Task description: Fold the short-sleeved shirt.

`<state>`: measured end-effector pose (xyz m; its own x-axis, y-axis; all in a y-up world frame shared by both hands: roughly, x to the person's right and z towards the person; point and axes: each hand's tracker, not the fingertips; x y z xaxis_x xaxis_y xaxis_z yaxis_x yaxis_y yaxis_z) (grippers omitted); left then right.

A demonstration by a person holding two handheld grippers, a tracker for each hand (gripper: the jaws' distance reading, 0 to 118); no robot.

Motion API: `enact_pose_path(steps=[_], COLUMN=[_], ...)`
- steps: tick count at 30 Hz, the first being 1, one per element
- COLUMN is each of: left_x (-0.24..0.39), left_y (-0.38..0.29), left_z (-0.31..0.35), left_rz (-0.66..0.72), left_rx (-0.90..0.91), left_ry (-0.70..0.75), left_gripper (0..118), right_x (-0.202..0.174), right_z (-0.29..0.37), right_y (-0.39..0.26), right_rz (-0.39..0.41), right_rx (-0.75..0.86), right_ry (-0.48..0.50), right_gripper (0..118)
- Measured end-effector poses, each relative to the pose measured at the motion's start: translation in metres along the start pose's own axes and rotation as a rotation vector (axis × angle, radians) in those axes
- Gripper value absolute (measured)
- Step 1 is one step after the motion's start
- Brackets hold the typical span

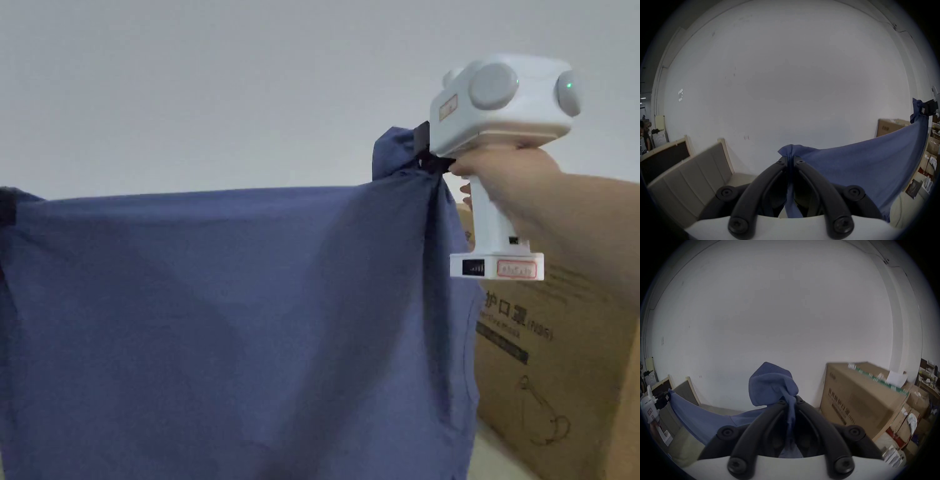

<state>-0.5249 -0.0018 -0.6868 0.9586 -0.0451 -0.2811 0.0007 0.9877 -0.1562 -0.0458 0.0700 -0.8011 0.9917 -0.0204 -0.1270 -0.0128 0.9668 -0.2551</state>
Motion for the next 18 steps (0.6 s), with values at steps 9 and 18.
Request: enact_pose_path(steps=[9,18], left_x=[0.008,-0.025], left_y=[-0.287,-0.379], left_z=[0.027,0.231], left_rz=[0.085,-0.032], left_rx=[-0.509,-0.776], left_ry=[-0.125,-0.260], left_gripper=[6,6], right_x=[0.035,0.081], right_z=[-0.031,0.191], right_y=[-0.347,-0.482], right_rz=[-0.202,-0.065], right_rx=[-0.560,-0.918], right_ry=[0.015,0.153], right_gripper=[3,3])
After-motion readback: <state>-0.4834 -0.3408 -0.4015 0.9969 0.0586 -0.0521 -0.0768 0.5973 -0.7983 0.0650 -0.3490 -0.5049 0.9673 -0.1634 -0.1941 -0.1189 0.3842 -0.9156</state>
